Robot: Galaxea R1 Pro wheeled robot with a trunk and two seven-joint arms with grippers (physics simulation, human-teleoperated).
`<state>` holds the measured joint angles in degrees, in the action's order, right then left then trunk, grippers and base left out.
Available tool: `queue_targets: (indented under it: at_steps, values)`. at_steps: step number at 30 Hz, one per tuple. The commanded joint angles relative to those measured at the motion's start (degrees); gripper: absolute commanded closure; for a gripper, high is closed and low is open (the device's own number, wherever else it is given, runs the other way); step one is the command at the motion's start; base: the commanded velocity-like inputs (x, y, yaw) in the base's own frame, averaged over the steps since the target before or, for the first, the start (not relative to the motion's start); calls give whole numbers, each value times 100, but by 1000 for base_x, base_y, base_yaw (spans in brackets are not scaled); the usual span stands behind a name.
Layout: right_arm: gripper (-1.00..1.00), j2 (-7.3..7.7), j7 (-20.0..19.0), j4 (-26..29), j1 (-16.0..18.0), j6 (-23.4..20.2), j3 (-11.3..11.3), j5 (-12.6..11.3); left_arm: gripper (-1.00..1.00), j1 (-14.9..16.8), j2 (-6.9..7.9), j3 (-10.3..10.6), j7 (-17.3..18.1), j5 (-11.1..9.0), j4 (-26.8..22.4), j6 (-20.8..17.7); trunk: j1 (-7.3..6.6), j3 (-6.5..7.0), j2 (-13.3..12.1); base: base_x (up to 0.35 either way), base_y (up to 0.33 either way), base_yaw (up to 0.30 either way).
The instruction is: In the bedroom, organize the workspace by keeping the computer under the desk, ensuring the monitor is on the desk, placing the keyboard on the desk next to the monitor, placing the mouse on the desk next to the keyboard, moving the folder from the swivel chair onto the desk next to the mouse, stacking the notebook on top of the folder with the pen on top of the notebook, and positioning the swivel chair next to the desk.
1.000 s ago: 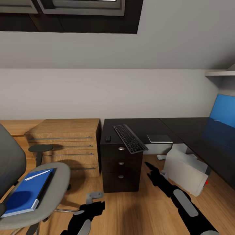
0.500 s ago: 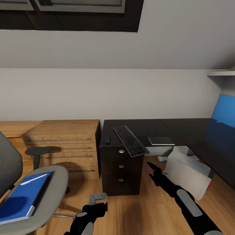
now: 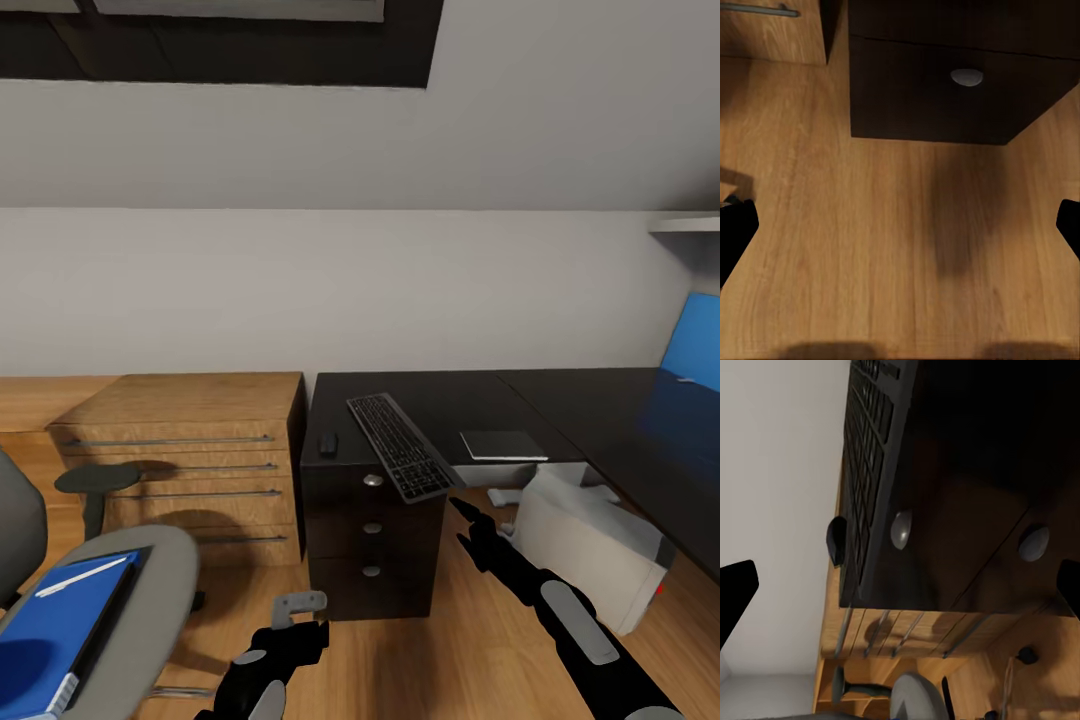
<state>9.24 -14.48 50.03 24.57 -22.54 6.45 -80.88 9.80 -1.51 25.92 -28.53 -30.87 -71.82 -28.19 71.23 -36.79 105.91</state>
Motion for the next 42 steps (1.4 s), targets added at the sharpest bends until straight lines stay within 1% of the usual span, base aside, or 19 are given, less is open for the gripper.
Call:
queue_targets:
  at_steps: [1,5,17,22,37,42]
  values:
    - [-100,4,-9,-4,4,-7,13,-34,-100,5,2,10,-56,-59,-7,-8,2,-6,3,272,0,0]
    - [-100,-11,-10,-114,4,-11,15,-41,-100,8,2,10,-60,-59,-7,-10,2,-6,3,81,0,0]
    - [-100,-19,4,-134,4,-13,19,-42,-100,5,-4,10,-56,-67,-7,-11,2,-6,3,45,2,0]
    - [-100,-19,4,-134,4,-13,23,-42,-100,5,-3,10,-56,-67,-7,-11,2,-6,3,156,66,0]
    - [-100,-28,-9,-152,4,-13,32,-49,-100,7,-3,-6,-56,-66,65,-11,2,-6,3,78,27,0]
    - [-100,-28,-11,-152,4,-13,32,-51,-100,5,-6,-6,-52,-61,92,-11,2,-6,3,173,3,0]
